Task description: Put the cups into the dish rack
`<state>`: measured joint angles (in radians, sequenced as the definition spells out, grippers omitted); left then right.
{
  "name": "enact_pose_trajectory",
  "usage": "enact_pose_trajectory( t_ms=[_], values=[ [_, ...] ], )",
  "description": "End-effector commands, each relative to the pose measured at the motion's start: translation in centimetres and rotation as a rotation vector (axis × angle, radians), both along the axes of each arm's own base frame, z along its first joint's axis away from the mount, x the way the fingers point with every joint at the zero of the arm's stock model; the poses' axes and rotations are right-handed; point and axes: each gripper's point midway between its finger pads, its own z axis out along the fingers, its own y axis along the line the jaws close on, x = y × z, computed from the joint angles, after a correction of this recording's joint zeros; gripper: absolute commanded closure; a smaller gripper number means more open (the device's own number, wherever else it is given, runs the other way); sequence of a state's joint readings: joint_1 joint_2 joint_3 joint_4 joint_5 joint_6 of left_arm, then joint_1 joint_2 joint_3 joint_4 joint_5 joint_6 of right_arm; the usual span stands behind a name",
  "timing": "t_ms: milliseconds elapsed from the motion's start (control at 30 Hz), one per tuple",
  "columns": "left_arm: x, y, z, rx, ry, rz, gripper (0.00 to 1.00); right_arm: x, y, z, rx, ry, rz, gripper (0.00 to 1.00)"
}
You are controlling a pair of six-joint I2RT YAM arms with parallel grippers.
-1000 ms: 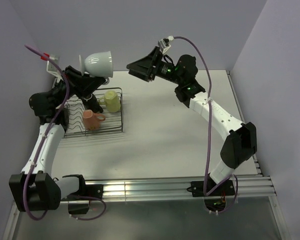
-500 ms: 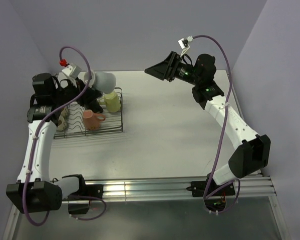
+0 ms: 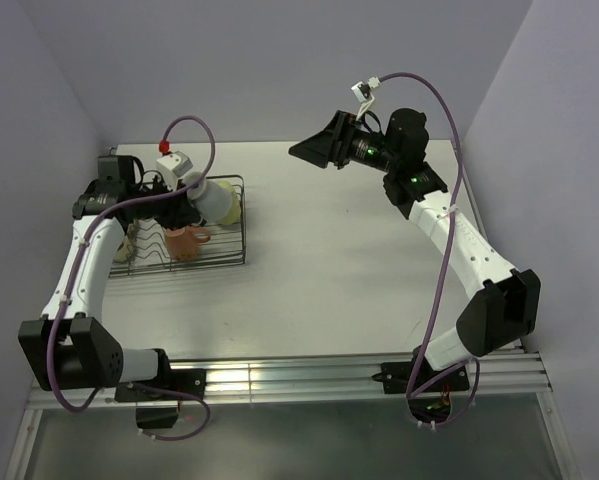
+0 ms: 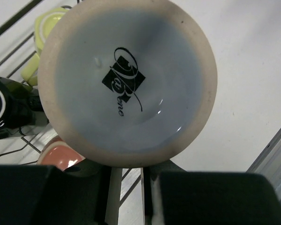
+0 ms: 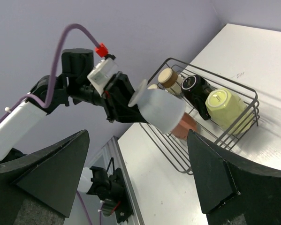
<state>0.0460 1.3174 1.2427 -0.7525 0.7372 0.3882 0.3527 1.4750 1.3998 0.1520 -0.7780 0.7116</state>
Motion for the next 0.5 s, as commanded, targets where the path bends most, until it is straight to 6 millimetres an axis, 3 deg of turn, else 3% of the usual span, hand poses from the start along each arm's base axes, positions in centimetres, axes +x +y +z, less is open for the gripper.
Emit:
enact_pose_trajectory(
  t_ms=[0,467],
  values=[
    [0.7,-0.8,1.1,0.04,-0.086,-0.065,1.0,-1.2,-0.7,2.4,0.012,-0.081,0.003,0.08],
    [0.3,-0.6,-2.5,0.064,0.026,-0.086,1.0,-1.3,-0.7,1.9,0.008,-0.071,0.008,0.07]
  ],
)
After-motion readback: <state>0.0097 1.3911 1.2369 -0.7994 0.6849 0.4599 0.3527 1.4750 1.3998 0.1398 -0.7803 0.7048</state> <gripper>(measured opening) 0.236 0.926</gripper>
